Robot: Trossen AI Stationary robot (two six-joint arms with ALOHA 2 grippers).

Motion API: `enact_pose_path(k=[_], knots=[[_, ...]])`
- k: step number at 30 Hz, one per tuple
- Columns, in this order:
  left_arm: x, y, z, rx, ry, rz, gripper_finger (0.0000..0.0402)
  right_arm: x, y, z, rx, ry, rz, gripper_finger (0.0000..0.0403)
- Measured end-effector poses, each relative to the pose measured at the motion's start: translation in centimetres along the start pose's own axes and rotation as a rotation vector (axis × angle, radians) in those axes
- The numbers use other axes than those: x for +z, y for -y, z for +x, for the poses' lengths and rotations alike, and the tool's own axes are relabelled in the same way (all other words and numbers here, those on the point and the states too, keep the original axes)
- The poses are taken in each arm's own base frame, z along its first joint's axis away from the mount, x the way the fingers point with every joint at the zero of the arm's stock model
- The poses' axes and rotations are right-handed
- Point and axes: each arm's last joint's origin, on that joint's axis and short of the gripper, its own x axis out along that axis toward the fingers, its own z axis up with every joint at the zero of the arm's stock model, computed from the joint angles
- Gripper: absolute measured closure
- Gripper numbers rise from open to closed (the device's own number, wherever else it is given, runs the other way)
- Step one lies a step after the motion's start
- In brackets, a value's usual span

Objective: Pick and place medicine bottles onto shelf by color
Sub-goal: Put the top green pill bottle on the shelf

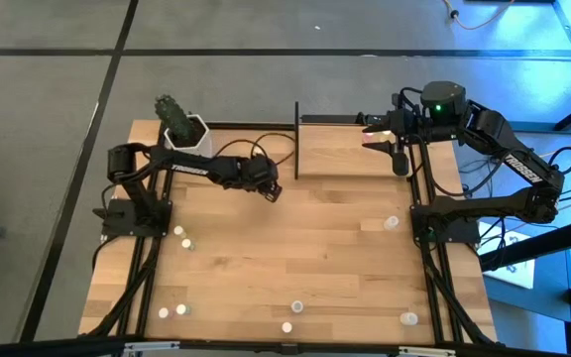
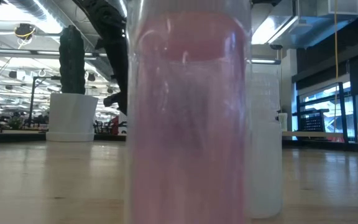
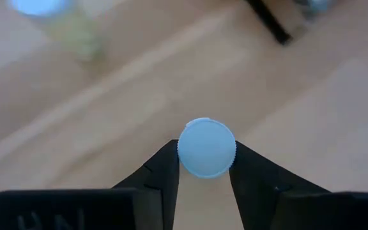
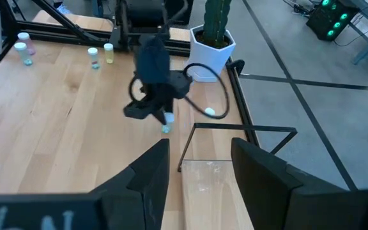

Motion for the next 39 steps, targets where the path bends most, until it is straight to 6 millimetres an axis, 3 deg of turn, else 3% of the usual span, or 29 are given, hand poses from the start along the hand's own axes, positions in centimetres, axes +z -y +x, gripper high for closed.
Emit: enact_pose_path(k=[11, 21, 34, 39], knots=[[-0.8, 4.6, -3.1, -0.145, 0.010, 0.100, 0.0288, 0.0, 0.0, 0.0, 0.000, 0.000, 0.000, 0.0233], [-2.7, 8.6, -5.9, -0.260, 0.124, 0.323, 0.0289, -0.4, -0.2, 0.0, 0.029, -0.034, -0.064, 0.0233], [-4.2, 10.0, -7.0, -0.312, 0.172, 0.451, 0.0288, -1.7, -2.0, -0.5, 0.442, -0.026, -0.072, 0.0233], [-4.3, 10.1, -7.1, -0.315, 0.173, 0.462, 0.0288, -2.0, -2.2, -0.7, 0.490, -0.040, -0.050, 0.0233]])
